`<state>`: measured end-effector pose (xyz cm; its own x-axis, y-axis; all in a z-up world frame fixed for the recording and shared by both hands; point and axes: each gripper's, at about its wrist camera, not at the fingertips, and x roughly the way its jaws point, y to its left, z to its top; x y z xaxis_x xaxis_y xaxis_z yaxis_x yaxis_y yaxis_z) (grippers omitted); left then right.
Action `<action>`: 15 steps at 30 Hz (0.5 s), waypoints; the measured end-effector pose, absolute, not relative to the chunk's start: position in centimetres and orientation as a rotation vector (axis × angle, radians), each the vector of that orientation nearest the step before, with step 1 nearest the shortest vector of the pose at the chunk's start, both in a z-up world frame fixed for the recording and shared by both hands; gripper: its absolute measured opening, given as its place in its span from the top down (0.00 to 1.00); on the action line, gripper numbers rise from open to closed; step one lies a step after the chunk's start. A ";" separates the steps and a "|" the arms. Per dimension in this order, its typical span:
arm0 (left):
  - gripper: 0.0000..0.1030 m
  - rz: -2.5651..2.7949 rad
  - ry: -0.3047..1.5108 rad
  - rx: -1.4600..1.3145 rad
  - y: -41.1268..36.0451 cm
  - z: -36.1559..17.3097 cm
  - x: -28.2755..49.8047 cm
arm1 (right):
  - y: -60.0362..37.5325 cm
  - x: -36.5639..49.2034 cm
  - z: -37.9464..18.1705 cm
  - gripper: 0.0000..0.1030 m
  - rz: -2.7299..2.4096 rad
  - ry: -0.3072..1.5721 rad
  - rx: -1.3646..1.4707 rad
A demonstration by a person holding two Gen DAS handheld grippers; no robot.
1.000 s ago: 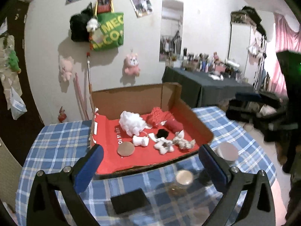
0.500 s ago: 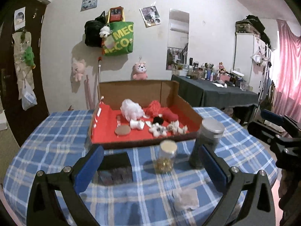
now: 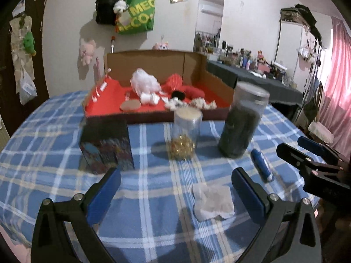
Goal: Organize soft objects
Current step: 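Withdraw both tools from the box back toward the table items, then grasp the white tissue with the left tool while the right tool grasps the blue packet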
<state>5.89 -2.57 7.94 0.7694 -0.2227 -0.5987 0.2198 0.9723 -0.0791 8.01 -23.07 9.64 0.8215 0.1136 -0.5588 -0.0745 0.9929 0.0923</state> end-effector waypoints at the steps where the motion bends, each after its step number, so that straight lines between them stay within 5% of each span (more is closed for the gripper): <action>1: 0.00 -0.243 0.660 -0.001 -2.7 7.6 5.9 | -23.1 8.1 9.4 0.11 0.096 0.607 0.070; 11: 0.00 -0.277 0.744 0.018 -4.3 5.1 6.6 | -23.7 10.0 6.6 0.11 0.124 0.705 0.102; 15: 0.10 -0.284 0.782 0.031 -5.0 4.1 7.1 | -23.6 11.0 5.9 0.15 0.116 0.739 0.086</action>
<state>7.10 -4.97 4.11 0.6732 -0.2412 -0.6990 0.2642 0.9614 -0.0772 10.97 -23.55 5.85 0.7332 0.1357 -0.6664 -0.0751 0.9901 0.1189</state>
